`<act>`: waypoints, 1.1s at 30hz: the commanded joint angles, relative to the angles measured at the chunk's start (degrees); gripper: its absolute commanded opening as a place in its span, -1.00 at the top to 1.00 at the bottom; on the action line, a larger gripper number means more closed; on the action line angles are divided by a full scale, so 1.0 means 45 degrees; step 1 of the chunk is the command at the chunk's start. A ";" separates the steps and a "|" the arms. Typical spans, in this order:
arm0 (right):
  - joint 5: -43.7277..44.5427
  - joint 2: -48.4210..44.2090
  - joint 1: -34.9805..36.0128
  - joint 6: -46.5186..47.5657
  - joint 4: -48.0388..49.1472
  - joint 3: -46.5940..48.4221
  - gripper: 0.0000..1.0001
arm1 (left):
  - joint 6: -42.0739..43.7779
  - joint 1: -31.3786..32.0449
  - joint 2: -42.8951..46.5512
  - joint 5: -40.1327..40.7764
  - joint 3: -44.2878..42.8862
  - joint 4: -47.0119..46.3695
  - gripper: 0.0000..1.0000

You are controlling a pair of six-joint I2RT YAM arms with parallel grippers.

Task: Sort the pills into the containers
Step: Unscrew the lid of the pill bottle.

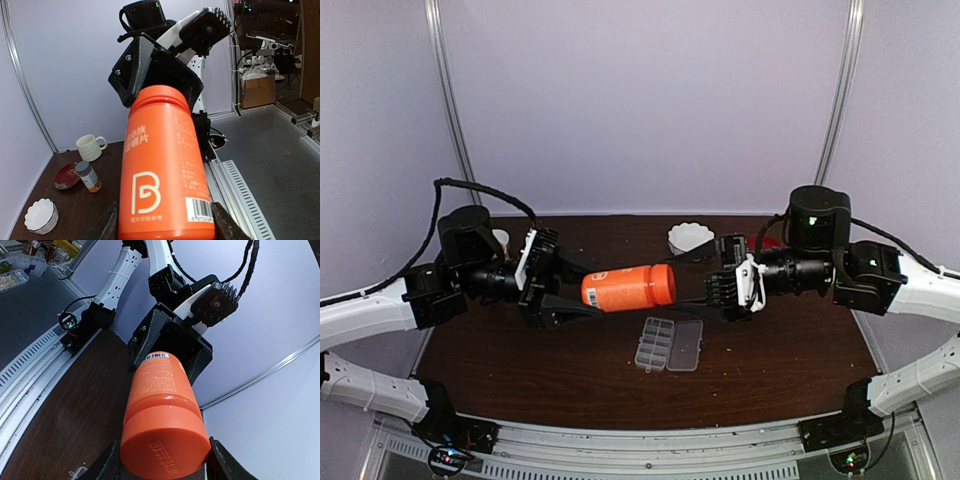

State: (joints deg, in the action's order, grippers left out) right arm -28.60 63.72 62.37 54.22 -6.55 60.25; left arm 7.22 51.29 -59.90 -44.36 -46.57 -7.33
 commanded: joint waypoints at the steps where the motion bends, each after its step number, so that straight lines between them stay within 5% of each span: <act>1: 0.0445 -0.0333 -0.0261 -0.0880 -0.0742 0.1257 0.04 | 0.0202 -0.0167 0.0358 -0.0439 -0.0040 0.0255 1.00; 10: 0.0503 -0.0070 -0.0266 -0.1085 -0.1169 0.1591 0.24 | 0.0064 -0.0167 0.0173 -0.0343 -0.0192 0.0192 1.00; 27: 0.0494 -0.0928 -0.0539 -0.0710 -0.0806 0.1004 0.20 | 0.0158 -0.0179 0.0723 -0.0186 0.0544 -0.0301 1.00; 31: 0.0187 -0.0617 -0.0535 -0.1000 -0.1071 0.1331 0.02 | 0.0019 -0.0167 0.0472 -0.0241 0.0431 -0.0426 1.00; 33: 0.0184 -0.0471 -0.0534 -0.1250 -0.1191 0.1491 -0.41 | -0.0004 -0.0167 0.0431 -0.0240 0.0441 -0.0518 1.00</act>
State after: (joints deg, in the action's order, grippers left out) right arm -28.88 64.86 62.11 50.78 -11.44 64.14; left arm 7.14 51.75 -58.72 -42.63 -44.97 -10.44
